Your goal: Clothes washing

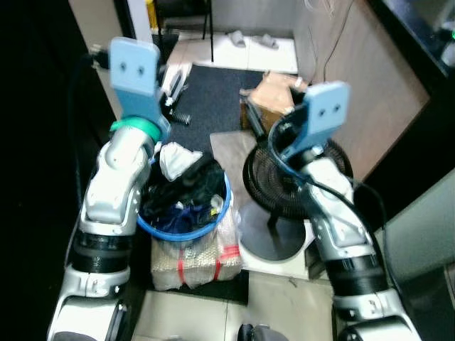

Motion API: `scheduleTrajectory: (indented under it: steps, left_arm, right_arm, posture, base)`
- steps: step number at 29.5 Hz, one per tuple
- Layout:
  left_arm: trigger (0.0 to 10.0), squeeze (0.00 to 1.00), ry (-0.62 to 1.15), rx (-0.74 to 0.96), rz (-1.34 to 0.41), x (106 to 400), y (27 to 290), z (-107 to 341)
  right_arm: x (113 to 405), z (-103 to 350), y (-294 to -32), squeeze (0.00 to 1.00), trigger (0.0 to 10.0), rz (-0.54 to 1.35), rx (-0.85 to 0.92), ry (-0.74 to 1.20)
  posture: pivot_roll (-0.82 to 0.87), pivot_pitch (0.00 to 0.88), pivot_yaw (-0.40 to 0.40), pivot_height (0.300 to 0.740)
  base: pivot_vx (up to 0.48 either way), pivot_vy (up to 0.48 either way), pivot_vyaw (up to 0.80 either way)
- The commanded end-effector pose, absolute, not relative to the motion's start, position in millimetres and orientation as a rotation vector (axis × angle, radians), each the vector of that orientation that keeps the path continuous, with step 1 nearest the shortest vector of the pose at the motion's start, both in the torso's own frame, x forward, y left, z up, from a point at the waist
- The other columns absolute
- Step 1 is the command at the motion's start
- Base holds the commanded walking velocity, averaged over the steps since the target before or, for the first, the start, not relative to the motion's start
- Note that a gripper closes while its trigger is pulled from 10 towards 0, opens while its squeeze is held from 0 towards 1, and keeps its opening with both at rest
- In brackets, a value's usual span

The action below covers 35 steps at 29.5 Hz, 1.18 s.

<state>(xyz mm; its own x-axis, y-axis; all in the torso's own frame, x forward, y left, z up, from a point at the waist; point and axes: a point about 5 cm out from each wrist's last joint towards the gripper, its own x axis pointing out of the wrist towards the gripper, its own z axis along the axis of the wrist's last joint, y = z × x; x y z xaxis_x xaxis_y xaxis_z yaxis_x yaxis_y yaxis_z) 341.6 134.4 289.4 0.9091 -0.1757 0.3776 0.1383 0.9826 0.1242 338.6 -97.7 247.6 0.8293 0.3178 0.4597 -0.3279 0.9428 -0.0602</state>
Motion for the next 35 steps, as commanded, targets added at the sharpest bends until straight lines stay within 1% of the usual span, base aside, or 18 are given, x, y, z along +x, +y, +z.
scheduleTrajectory:
  steps: [1, 5, 10, 16, 18, 21, 25, 30, 35]
  left_arm:
    - [10.0, 0.0, -0.388, 0.102, -0.135, 342, 143, 287]
    - [10.0, 0.0, -0.383, 0.095, -0.134, 342, 142, 286]
    - [10.0, 0.0, -0.376, 0.097, -0.168, 340, 140, 284]
    - [10.0, 0.0, -0.326, 0.136, -0.185, 339, 144, 270]
    - [10.0, 0.0, -0.267, 0.147, -0.19, 338, 150, 256]
    - [10.0, 0.0, -0.167, 0.103, -0.174, 337, 162, 234]
    - [10.0, 0.0, -0.1, 0.08, -0.111, 338, 175, 214]
    - [10.0, 0.0, -0.061, 0.085, -0.061, 339, 182, 199]
    - [10.0, 0.0, -0.068, 0.077, -0.06, 339, 180, 199]
  right_arm:
    - [337, 248, -89, 0.0, 10.0, 0.366, 0.027, -0.482]
    - [337, 249, -90, 0.0, 10.0, 0.365, 0.043, -0.485]
    - [337, 248, -89, 0.0, 10.0, 0.37, 0.054, -0.484]
    - [334, 240, -84, 0.0, 10.0, 0.39, 0.061, -0.462]
    - [336, 234, -86, 0.0, 10.0, 0.374, 0.056, -0.432]
    - [343, 223, -99, 0.0, 10.0, 0.304, 0.077, -0.377]
    - [348, 210, -112, 0.0, 10.0, 0.25, 0.113, -0.321]
    - [348, 199, -120, 0.0, 10.0, 0.212, 0.118, -0.285]
    - [347, 196, -123, 0.0, 10.0, 0.198, 0.123, -0.283]
  posture:
    - [0.01, 0.076, 0.02, 0.74]
    - [0.01, 0.076, 0.019, 0.74]
    - [0.01, 0.075, 0.021, 0.74]
    - [0.01, 0.073, 0.023, 0.74]
    - [0.01, 0.072, 0.023, 0.74]
    - [0.02, 0.07, 0.021, 0.74]
    - [0.01, 0.067, 0.015, 0.74]
    - [0.01, 0.066, 0.013, 0.74]
    - [0.01, 0.065, 0.012, 0.736]
  base:
    - [0.454, 0.0, 0.0]
    - [0.435, 0.0, 0.0]
    - [0.0, 0.0, 0.0]
    - [0.0, 0.0, 0.0]
    - [0.0, 0.0, 0.0]
    - [0.0, 0.0, 0.0]
    - [0.0, 0.0, 0.0]
    - [0.0, 0.0, 0.0]
    - [0.0, 0.0, 0.0]
